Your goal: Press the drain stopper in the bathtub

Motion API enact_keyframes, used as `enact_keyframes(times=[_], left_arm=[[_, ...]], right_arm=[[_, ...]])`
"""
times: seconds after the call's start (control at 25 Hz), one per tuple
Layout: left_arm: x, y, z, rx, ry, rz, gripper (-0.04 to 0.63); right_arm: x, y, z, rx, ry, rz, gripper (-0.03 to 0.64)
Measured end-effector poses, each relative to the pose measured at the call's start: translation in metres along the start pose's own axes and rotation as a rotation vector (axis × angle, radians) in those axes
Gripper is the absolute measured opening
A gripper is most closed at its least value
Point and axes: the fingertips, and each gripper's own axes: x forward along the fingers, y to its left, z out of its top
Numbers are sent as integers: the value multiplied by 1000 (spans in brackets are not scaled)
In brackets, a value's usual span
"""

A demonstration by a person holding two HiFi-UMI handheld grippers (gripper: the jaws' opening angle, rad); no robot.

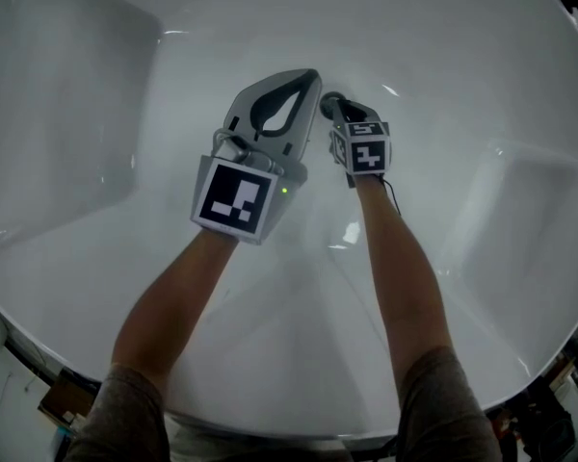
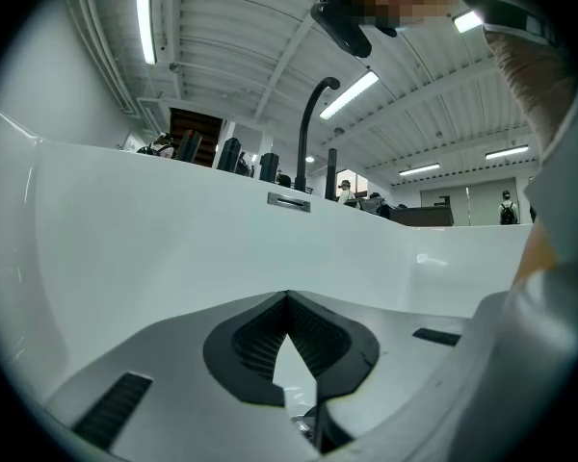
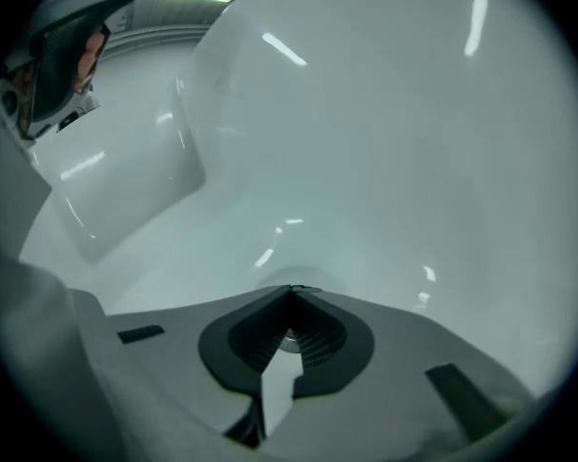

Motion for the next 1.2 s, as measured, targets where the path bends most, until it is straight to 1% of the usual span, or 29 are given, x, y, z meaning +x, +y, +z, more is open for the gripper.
enact_keyframes(times=[0.08, 0.28, 0.44, 0.6, 0.76, 0.96, 1.08, 1.2], left_arm=[[1, 1, -2, -1, 1, -4, 2], [1, 5, -12, -12, 14, -6, 2], [3, 7, -16, -22, 27, -3, 1], [3, 9, -14, -34, 25, -1, 2], [5, 4, -14, -31, 31, -17, 2], [7, 0, -15, -43, 41, -24, 2], [6, 4, -16, -47, 48, -21, 2], [6, 5, -15, -41, 44, -18, 0]], right_arm=[[9, -3, -8, 6, 27, -8, 0], [27, -6, -28, -35, 108, -13, 0], [30, -8, -29, -36, 107, -11, 0], [30, -6, -27, 6, 126, 22, 0], [33, -3, -27, -20, 167, 25, 2], [33, -7, -31, -32, 189, 11, 3], [34, -3, -29, -50, 201, 27, 3], [34, -4, -28, -25, 201, 24, 3]])
